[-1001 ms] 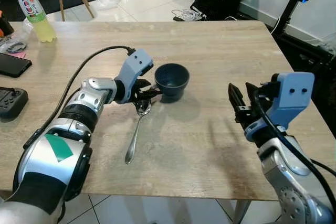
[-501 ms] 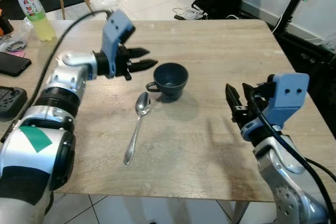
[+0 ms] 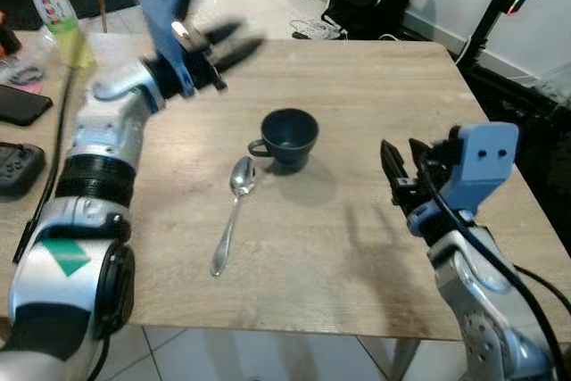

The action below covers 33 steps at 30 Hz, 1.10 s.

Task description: Setting the table

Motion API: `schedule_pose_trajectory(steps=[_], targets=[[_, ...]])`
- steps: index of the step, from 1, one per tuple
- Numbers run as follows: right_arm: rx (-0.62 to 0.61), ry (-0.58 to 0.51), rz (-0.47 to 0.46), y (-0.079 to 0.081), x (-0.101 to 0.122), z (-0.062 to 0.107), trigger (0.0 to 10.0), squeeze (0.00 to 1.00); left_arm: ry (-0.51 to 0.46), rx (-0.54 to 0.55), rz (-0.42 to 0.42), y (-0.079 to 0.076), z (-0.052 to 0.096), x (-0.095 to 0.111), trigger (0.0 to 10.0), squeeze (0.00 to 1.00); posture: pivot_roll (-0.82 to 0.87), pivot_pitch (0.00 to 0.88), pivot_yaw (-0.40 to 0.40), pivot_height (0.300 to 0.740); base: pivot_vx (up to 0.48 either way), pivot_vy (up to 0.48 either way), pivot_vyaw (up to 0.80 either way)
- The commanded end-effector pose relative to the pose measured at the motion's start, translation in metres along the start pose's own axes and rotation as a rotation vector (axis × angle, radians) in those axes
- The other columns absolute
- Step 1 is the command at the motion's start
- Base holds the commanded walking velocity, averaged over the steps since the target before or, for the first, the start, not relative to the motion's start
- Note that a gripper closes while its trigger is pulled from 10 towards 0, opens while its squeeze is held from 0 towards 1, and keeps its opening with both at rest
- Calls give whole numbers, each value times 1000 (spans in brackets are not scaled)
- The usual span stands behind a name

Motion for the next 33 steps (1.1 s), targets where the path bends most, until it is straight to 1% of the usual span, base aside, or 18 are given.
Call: schedule_pose_trajectory(steps=[1, 2, 3, 4, 5, 6, 7, 10, 13, 18, 20, 22, 23, 24, 25, 28, 31, 33], targets=[[-137, -60, 22, -21, 9, 8, 10000, 0, 33, 7, 4, -24, 10, -14, 10000, 0, 50, 162, 95, 740, 0, 0, 0], [-137, -60, 22, -21, 9, 8, 10000, 0, 33, 7, 4, -24, 10, -14, 10000, 0, 50, 162, 95, 740, 0, 0, 0], [-197, -78, 35, -30, 11, 9, 10000, 0, 44, 4, 71, -40, 15, -22, 10000, 0, 61, 152, 93, 740, 0, 0, 0], [-232, -91, 32, -35, 12, 8, 10000, 0, 59, 18, 151, -53, 20, -32, 10000, 0, 66, 145, 93, 740, 0, 0, 0], [-241, -99, 28, -35, 12, 5, 10000, 0, 77, 42, 206, -63, 24, -41, 10000, 0, 71, 134, 91, 740, 0, 0, 0], [-234, -103, 25, -33, 12, 2, 10000, 0, 90, 63, 228, -67, 26, -47, 10000, 0, 72, 127, 89, 740, 0, 0, 0], [-218, -106, 24, -28, 11, -1, 10000, 0, 99, 92, 224, -68, 27, -52, 10000, 0, 73, 122, 86, 740, 0, 0, 0], [-172, -103, -4, -14, 8, -6, 10000, 0, 114, 207, 256, -66, 29, -62, 10000, 0, 76, 114, 79, 740, 0, 0, 0], [-147, -96, -18, -7, 5, -7, 10000, 0, 121, 240, 267, -69, 31, -66, 10000, 0, 72, 103, 72, 740, 0, 0, 0], [-138, -89, -23, -4, 2, -7, 10000, 0, 139, 283, 267, -74, 34, -68, 10000, 0, 68, 94, 64, 740, 0, 0, 0], [-144, -80, -24, -4, -3, -5, 10000, 0, 183, 302, 264, -81, 41, -72, 10000, 0, 64, 89, 64, 740, 0, 0, 0], [-150, -64, -20, -4, -10, -1, 10000, 0, 215, 282, 201, -90, 46, -77, 10000, 0, 61, 86, 61, 740, 0, 0, 0], [-150, -64, -20, -4, -10, -1, 10000, 0, 215, 282, 201, -90, 46, -77, 10000, 0, 61, 86, 61, 740, 0, 0, 0], [-162, -43, 4, -6, -20, 5, 10000, 0, 238, 255, 131, -97, 52, -85, 10000, 0, 56, 83, 63, 740, 0, 0, 0], [-166, -38, 14, -7, -22, 7, 10000, 0, 247, 246, 119, -99, 54, -87, 10000, 0, 56, 83, 63, 740, 0, 0, 0], [-177, -20, 22, -9, -29, 10, 10000, 0, 260, 242, 122, -103, 58, -92, 10000, 0, 52, 82, 62, 740, 0, 0, 0], [-185, 2, 17, -9, -37, 13, 10000, 0, 277, 266, 149, -104, 63, -99, 10000, 0, 50, 78, 64, 740, 0, 0, 0], [-183, 16, 1, -6, -42, 15, 10000, 0, 290, 307, 177, -104, 66, -103, 10000, 0, 50, 78, 64, 740, 0, 0, 0]])
Point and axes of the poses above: a point about 5 cm out from each wrist's last joint towards the gripper, its own z axis pointing back from the gripper into the wrist, its own x axis along the axis of the wrist's last joint, y = z × x, the point moved 1 cm from there along -z, pointing out of the wrist towards the gripper, and after that the axes turned 7 degrees about z, right-handed, at the moved point
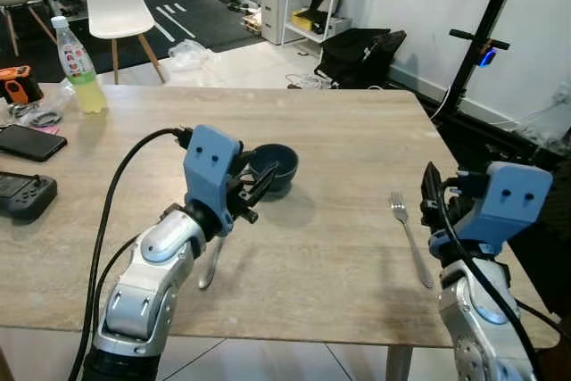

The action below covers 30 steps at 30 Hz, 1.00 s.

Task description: Setting the table

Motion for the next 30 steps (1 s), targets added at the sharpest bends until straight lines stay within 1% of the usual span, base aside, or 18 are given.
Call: schedule_pose_trajectory(steps=[1, 8, 10, 13, 30], targets=[[0, 27, -8, 2, -8, 5, 10000, 0, 18, 33, 26, 1, 5, -6, 10000, 0, 50, 74, 62, 740, 0, 0, 0], [19, 29, -18, 9, -12, 8, 10000, 0, 26, 60, 25, 1, 9, -9, 10000, 0, 53, 74, 57, 740, 0, 0, 0], [22, 29, -17, 9, -13, 8, 10000, 0, 27, 66, 22, 1, 9, -10, 10000, 0, 54, 75, 56, 740, -244, 0, 0], [26, 28, -15, 10, -14, 8, 10000, 0, 29, 73, 13, 1, 10, -11, 10000, 0, 56, 78, 56, 740, -370, 0, 0], [14, 26, -1, 5, -16, 7, 10000, 0, 36, 85, 15, 1, 10, -12, 10000, 0, 52, 82, 59, 740, -386, 0, 0]])
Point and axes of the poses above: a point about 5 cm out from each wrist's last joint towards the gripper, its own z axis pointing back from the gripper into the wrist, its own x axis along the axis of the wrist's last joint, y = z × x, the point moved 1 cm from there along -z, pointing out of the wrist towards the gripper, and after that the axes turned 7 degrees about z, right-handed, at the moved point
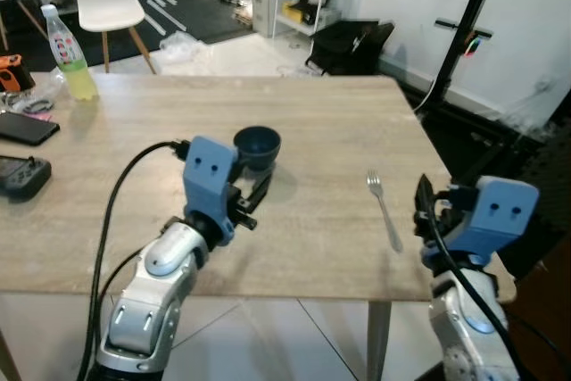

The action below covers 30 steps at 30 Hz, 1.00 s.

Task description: Setting the table

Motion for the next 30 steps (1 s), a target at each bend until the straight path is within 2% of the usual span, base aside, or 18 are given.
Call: schedule_pose_trajectory(steps=[1, 11, 13, 17, 19, 21, 22, 24, 25, 27, 30], targets=[[-7, 5, 10, -3, -2, 1, 10000, 0, 22, 6, -1, 1, 2, -5, 10000, 0, 52, 82, 59, 740, 0, 0, 0], [-5, 20, 12, -5, -7, 2, 10000, 0, 71, -23, -32, -2, 9, -18, 10000, 0, 54, 79, 58, 740, 0, 0, 0], [-1, 28, 15, -5, -10, 3, 10000, 0, 103, -34, -43, -2, 13, -26, 10000, 0, 54, 78, 55, 740, 0, 0, 0], [18, 96, 53, -8, -31, 14, 10000, 0, 231, -96, -58, -9, 26, -49, 10000, 0, 53, 75, 51, 740, 0, 0, 0], [28, 150, 87, -12, -47, 24, 10000, 0, 339, -79, -1, -10, 34, -67, 10000, 0, 56, 73, 49, 740, 0, 0, 0], [37, 197, 110, -15, -59, 34, 10000, 0, 495, -31, 47, -7, 46, -89, 10000, 0, 56, 70, 51, 740, 0, 0, 0], [37, 197, 110, -15, -59, 34, 10000, 0, 495, -31, 47, -7, 46, -89, 10000, 0, 56, 70, 51, 740, 0, 0, 0], [44, 247, 125, -21, -71, 49, 10000, 0, 536, -37, 36, -10, 58, -96, 10000, 0, 60, 67, 47, 740, 0, 0, 0], [44, 247, 125, -21, -71, 49, 10000, 0, 536, -37, 36, -10, 58, -96, 10000, 0, 60, 67, 47, 740, 0, 0, 0], [47, 276, 133, -26, -77, 63, 10000, 0, 483, -24, 11, -9, 59, -90, 10000, 0, 68, 67, 53, 740, 0, 0, 0], [39, 284, 134, -29, -78, 68, 10000, 0, 412, 21, 0, 1, 50, -78, 10000, 0, 68, 64, 58, 740, 0, 0, 0]])
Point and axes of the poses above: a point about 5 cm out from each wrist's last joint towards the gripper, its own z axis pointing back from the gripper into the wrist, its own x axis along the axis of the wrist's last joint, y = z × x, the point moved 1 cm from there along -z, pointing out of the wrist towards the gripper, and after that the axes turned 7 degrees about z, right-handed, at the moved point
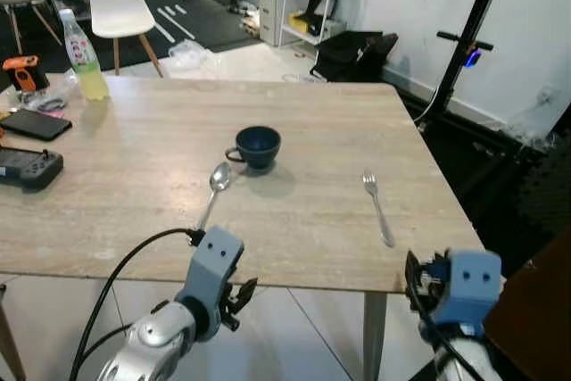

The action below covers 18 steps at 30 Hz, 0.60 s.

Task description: Setting the table

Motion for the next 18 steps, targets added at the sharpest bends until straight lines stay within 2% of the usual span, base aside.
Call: schedule_pose_trajectory(steps=[1, 2, 3, 4, 5, 8, 11, 14, 17, 18], targets=[[-7, -23, 2, -2, 3, 1, 10000, 0, -80, 32, -21, 8, 0, 17, 10000, 0, 66, 63, 64, 740, 0, 0, 0], [-7, -23, 2, -2, 3, 1, 10000, 0, -80, 32, -21, 8, 0, 17, 10000, 0, 66, 63, 64, 740, 0, 0, 0], [-9, -47, -1, -1, 9, -3, 10000, 0, -168, 32, -43, 15, -3, 39, 10000, 0, 66, 61, 66, 740, 0, 0, 0], [-9, -47, -1, -1, 9, -3, 10000, 0, -168, 32, -43, 15, -3, 39, 10000, 0, 66, 61, 66, 740, 0, 0, 0], [-14, -74, -4, -1, 16, -9, 10000, 0, -226, 21, -56, 22, -4, 57, 10000, 0, 68, 60, 65, 740, 0, 0, 0], [-18, -99, -2, -3, 20, -15, 10000, 0, -252, -46, -66, 31, -2, 70, 10000, 0, 68, 61, 60, 740, 0, 0, 0], [-13, -98, 9, -4, 19, -18, 10000, 0, -258, -96, -101, 40, 1, 73, 10000, 0, 68, 60, 55, 740, 0, 0, 0], [2, -95, 29, -5, 17, -19, 10000, 0, -243, -51, -145, 62, 2, 70, 10000, 0, 55, 66, 46, 740, 0, 0, 0], [3, -94, 29, -4, 17, -19, 10000, 0, -246, -30, -148, 70, 2, 70, 10000, 0, 49, 68, 44, 740, 0, 0, 0], [3, -94, 32, -5, 17, -20, 10000, 0, -245, 14, -156, 82, 6, 69, 10000, 0, 38, 71, 45, 740, 0, 0, 0]])
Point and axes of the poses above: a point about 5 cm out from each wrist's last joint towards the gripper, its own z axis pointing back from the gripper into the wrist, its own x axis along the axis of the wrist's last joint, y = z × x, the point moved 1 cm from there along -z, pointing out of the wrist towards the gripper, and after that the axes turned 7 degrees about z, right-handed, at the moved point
